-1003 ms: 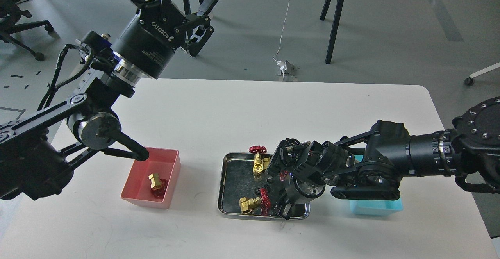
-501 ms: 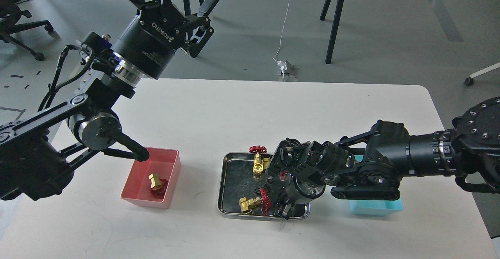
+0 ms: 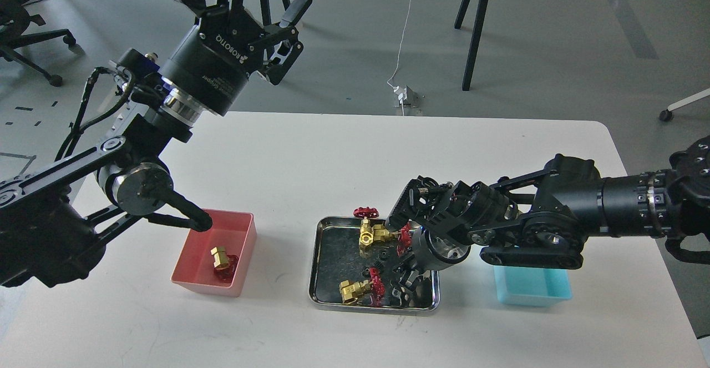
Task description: Place valve in pink box and gear in blue box
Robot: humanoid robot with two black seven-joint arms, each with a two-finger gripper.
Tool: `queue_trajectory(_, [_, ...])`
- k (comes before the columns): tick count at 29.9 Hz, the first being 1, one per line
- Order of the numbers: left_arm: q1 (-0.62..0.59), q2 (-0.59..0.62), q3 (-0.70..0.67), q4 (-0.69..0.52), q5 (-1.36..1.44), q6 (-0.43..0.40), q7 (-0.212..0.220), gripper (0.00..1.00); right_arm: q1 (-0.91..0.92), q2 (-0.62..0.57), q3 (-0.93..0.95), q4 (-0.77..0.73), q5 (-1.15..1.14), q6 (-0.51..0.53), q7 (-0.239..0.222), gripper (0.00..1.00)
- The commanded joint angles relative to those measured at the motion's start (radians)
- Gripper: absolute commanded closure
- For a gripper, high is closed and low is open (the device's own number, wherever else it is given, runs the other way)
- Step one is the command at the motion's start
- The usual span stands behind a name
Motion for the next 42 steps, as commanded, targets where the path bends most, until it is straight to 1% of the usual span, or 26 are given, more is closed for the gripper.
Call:
queue_trajectory(1, [0.0,-0.016,0.001,0.0,0.0,0.0,0.0,0.16,0.042,-0.067,0.019,0.037,0.032,0.002,0.0,0.81])
queue_trajectory(5, [-0.001,-0.019,-0.002,0.002,0.0,0.0,0.0,0.16,0.108,-0.212,0.053,0.129,0.101,0.006,0.0,0.81])
queue_trajectory(10, [-0.001,-0.032,-0.002,0.004,0.0,0.0,0.0,0.16,0.131,-0.499,0.061,0.242,0.107,0.008,0.0,0.81])
queue_trajectory(13, [-0.001,-0.059,-0.002,0.013,0.0,0.0,0.0,0.16,0.118,-0.642,0.056,0.288,0.101,0.008,0.0,0.81])
queue_trajectory(15, [-0.001,-0.076,-0.002,0.019,0.0,0.0,0.0,0.16,0.093,-0.705,0.056,0.298,0.103,0.008,0.0,0.8])
queue_trajectory(17, [-0.001,-0.093,-0.001,0.02,0.0,0.0,0.0,0.16,0.049,-0.737,0.064,0.301,0.1,0.005,0.0,0.8])
queue_trajectory(21, [-0.001,-0.116,-0.001,0.031,0.016,0.0,0.0,0.16,-0.043,-0.763,0.114,0.299,0.1,-0.006,0.0,0.8])
queue_trajectory(22, [-0.001,-0.119,-0.001,0.031,0.02,0.0,0.0,0.16,-0.068,-0.763,0.137,0.299,0.1,-0.006,0.0,0.77])
queue_trajectory(25, [-0.001,-0.121,-0.001,0.033,0.022,0.0,0.0,0.16,-0.129,-0.765,0.208,0.293,0.101,-0.017,0.0,0.58])
queue_trajectory(26, [-0.001,-0.119,-0.001,0.034,0.022,0.0,0.0,0.16,-0.148,-0.764,0.229,0.29,0.106,-0.029,0.0,0.45])
queue_trajectory(27, [-0.001,-0.119,-0.001,0.036,0.022,0.0,0.0,0.16,-0.161,-0.763,0.246,0.288,0.109,-0.041,0.0,0.28])
queue_trajectory(28, [-0.001,-0.119,0.001,0.04,0.022,0.0,0.0,0.16,-0.174,-0.763,0.259,0.288,0.11,-0.053,0.0,0.07])
queue_trajectory(29, [-0.001,-0.119,0.001,0.042,0.022,0.0,0.0,0.16,-0.181,-0.763,0.266,0.288,0.112,-0.056,0.0,0.0])
queue_trajectory(34, [-0.006,-0.118,0.01,0.063,0.022,0.0,0.0,0.16,-0.186,-0.76,0.308,0.285,0.115,-0.078,0.0,0.0])
queue_trajectory(36, [-0.015,-0.113,0.016,0.088,0.022,0.0,0.0,0.16,-0.188,-0.759,0.392,0.276,0.162,-0.136,0.0,0.0])
queue_trajectory(38, [-0.021,-0.111,0.016,0.135,0.022,0.0,0.0,0.16,-0.194,-0.753,0.484,0.246,0.321,-0.234,-0.001,0.0])
queue_trajectory(40, [-0.039,-0.111,0.016,0.195,0.022,-0.006,0.0,0.16,-0.195,-0.724,0.591,0.198,0.575,-0.334,-0.005,0.0])
queue_trajectory(42, [-0.088,-0.11,0.019,0.249,0.022,-0.031,0.0,0.16,-0.194,-0.667,0.703,0.129,0.847,-0.386,-0.006,0.0])
